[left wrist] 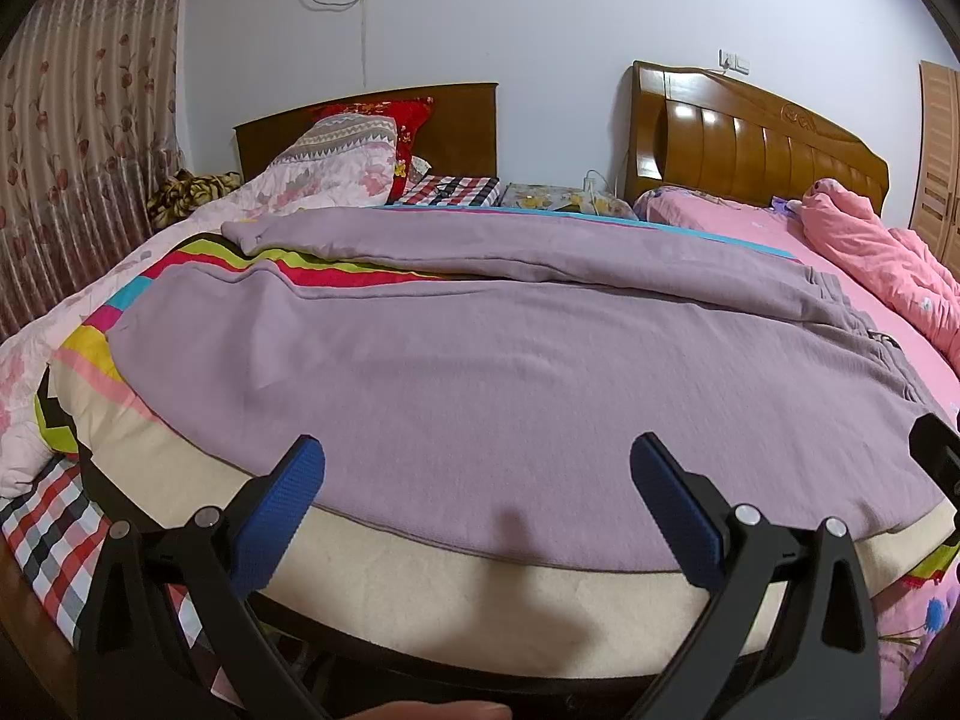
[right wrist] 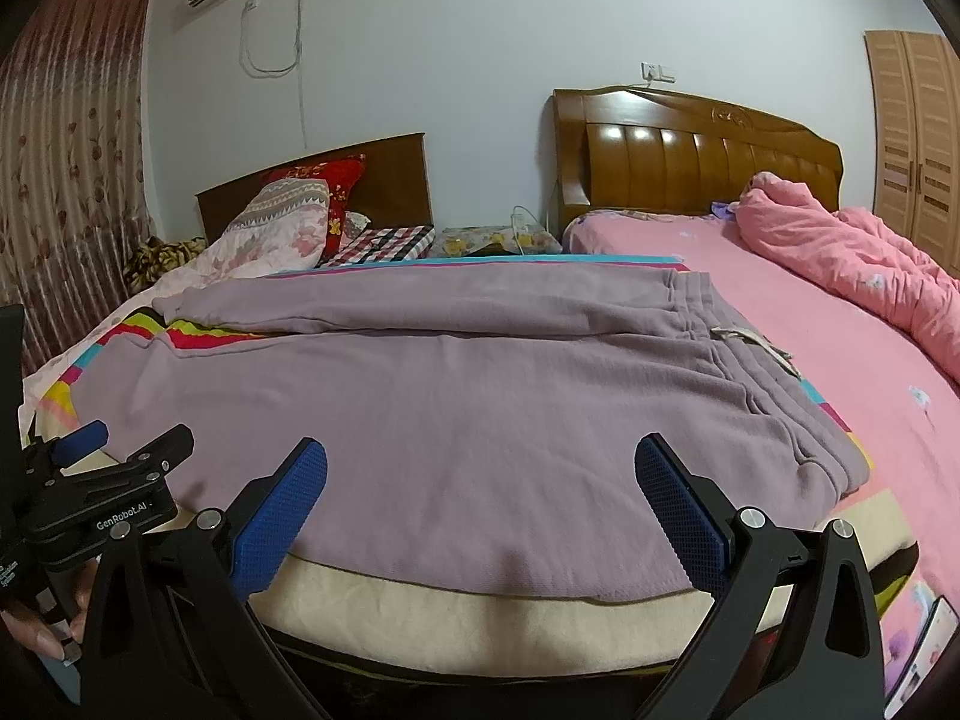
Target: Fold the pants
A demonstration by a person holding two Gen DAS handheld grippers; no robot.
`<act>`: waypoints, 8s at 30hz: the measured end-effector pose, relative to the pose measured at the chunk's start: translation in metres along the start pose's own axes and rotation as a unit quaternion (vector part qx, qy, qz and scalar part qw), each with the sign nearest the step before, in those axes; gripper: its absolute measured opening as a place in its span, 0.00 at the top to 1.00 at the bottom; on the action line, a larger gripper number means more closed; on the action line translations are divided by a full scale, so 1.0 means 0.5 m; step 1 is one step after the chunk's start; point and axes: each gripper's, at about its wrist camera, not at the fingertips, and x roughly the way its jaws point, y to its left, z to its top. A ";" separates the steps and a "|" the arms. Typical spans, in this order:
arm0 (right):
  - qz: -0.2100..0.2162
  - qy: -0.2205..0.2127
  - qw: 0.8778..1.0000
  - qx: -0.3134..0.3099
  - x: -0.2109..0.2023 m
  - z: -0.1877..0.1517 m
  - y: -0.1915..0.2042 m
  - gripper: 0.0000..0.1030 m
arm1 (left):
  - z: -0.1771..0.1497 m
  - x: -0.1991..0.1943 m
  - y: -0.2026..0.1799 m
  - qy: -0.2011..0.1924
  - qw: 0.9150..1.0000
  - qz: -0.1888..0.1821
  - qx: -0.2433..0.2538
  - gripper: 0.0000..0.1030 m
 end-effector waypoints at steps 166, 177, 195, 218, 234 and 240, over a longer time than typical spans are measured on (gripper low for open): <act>0.106 0.057 0.910 0.396 0.207 -0.063 -0.158 0.62 | 0.260 0.408 -0.020 0.209 0.868 -0.378 -0.246 0.93; 0.102 0.004 0.913 0.395 0.145 -0.051 -0.226 0.89 | 0.226 0.456 0.038 0.207 0.877 -0.321 -0.291 0.50; 0.191 0.038 0.949 0.247 0.180 0.253 -0.316 0.89 | 0.383 0.287 0.099 0.045 0.933 -0.305 -0.186 0.95; 0.145 0.079 0.915 0.367 0.054 -0.160 -0.412 0.81 | 0.041 0.244 0.193 0.147 0.923 -0.278 -0.222 0.83; 0.141 0.104 0.927 0.332 0.026 -0.175 -0.398 0.90 | -0.008 0.172 0.223 0.137 0.952 -0.230 -0.150 0.92; 0.145 0.102 0.923 0.341 0.002 -0.164 -0.413 0.72 | 0.007 0.154 0.223 0.135 0.960 -0.213 -0.125 0.83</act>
